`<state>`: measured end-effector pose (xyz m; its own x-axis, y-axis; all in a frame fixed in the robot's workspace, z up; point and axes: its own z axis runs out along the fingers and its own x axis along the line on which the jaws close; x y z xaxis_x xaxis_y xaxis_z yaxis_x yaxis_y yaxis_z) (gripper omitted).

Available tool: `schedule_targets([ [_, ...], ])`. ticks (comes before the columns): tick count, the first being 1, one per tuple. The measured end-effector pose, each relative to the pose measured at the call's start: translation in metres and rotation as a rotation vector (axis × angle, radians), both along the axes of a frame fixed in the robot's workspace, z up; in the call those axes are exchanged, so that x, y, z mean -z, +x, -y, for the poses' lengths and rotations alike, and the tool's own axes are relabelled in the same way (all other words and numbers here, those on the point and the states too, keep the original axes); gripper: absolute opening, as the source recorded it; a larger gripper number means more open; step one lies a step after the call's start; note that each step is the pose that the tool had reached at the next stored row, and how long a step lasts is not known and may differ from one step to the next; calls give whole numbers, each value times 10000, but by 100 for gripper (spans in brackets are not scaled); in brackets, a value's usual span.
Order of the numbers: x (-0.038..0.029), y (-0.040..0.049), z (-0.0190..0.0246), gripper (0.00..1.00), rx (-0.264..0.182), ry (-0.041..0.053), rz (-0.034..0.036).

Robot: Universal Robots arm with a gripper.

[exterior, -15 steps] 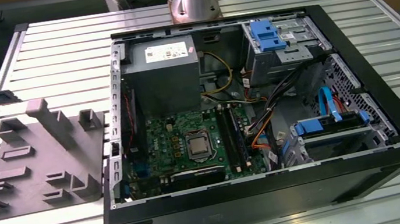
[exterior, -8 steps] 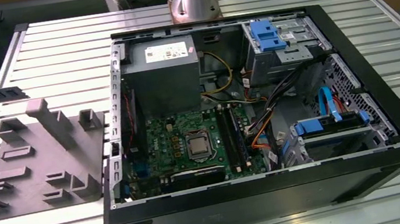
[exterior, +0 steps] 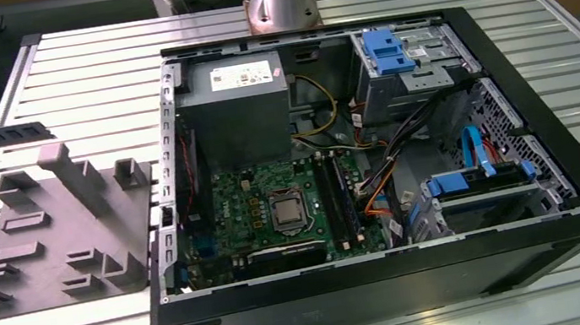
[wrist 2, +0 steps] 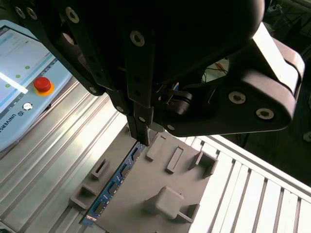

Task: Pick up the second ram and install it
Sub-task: 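Pick up the second ram and move it above second insertion slot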

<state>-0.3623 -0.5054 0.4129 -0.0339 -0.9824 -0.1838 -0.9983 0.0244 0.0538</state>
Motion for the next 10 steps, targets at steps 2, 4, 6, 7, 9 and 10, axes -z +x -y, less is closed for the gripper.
schedule_targets([
  [2, 3, 27, 0, 12, 0, 0, 1],
  [4, 4, 62, 0, 12, 0, 0, 0],
  [6, 6, 96, -1, 12, 0, -3, 0],
  [7, 7, 113, -1, 12, 0, -7, 1],
  [9, 8, 144, -2, 12, 0, -23, 1],
  [10, 8, 158, -2, 12, 0, -41, 0],
])
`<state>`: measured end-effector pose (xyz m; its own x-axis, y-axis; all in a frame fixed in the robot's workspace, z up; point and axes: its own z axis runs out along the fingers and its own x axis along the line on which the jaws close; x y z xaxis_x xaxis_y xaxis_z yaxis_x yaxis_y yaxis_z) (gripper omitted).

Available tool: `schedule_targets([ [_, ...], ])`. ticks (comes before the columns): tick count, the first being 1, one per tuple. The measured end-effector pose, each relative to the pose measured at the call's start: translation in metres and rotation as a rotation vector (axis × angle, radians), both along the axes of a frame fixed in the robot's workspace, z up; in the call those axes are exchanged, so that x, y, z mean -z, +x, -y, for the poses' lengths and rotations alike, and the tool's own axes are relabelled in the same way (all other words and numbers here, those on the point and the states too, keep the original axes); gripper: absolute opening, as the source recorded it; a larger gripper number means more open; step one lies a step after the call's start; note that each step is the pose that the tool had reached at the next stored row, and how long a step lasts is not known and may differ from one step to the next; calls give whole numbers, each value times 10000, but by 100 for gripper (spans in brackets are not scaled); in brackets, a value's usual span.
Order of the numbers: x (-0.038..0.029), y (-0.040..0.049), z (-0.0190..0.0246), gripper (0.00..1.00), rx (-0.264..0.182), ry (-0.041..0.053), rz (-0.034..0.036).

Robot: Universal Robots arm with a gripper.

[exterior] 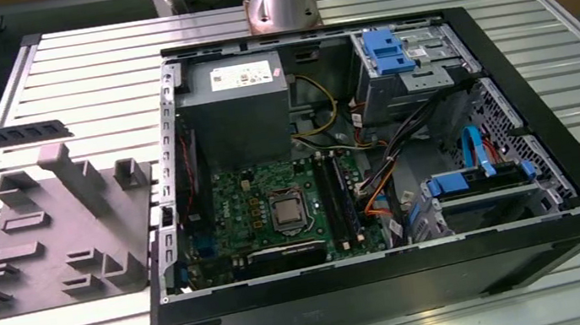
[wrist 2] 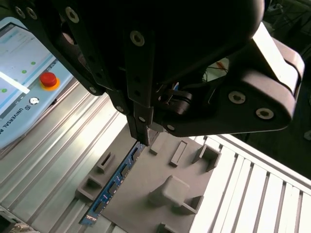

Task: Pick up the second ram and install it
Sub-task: 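Pick up the second ram and move it above second insertion slot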

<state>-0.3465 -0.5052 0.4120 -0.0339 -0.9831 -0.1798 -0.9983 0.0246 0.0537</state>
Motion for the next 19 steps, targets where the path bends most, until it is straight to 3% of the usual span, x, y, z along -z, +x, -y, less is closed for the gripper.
schedule_targets([
  [4, 1, 50, -6, 12, 0, -110, 0],
  [10, 5, 127, -27, 12, 0, -392, 0],
  [19, 18, 276, -79, 12, 0, -410, 0],
])
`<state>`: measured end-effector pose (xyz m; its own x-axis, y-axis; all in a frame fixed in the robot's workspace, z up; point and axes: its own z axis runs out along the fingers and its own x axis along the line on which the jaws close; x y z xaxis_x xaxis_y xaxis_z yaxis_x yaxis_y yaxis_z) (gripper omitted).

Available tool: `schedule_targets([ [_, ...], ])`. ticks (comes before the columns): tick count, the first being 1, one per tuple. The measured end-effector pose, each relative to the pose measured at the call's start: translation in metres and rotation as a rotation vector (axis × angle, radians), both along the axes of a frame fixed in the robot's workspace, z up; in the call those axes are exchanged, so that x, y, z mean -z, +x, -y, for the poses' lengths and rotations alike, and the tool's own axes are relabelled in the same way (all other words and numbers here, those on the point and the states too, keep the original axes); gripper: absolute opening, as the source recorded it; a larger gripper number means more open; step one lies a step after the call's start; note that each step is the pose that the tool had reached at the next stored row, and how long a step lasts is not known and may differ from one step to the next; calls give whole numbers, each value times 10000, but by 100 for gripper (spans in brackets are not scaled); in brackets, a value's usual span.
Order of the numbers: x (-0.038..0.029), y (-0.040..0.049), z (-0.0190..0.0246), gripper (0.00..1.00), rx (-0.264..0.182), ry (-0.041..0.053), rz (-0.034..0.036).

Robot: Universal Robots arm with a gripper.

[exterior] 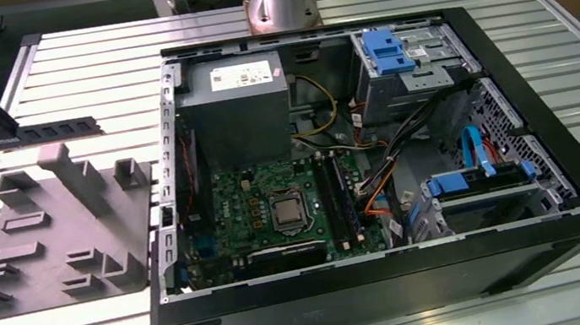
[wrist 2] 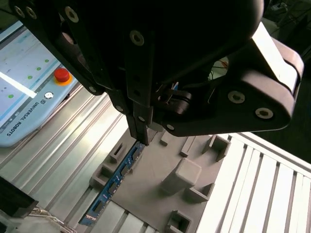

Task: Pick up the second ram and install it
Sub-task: 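Pick up the second ram and move it above second insertion slot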

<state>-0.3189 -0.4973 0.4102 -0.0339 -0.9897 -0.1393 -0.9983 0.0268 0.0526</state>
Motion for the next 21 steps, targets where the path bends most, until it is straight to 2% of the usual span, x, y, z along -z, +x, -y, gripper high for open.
schedule_targets([
  [21, 47, 369, -108, 12, 0, 0, 0],
])
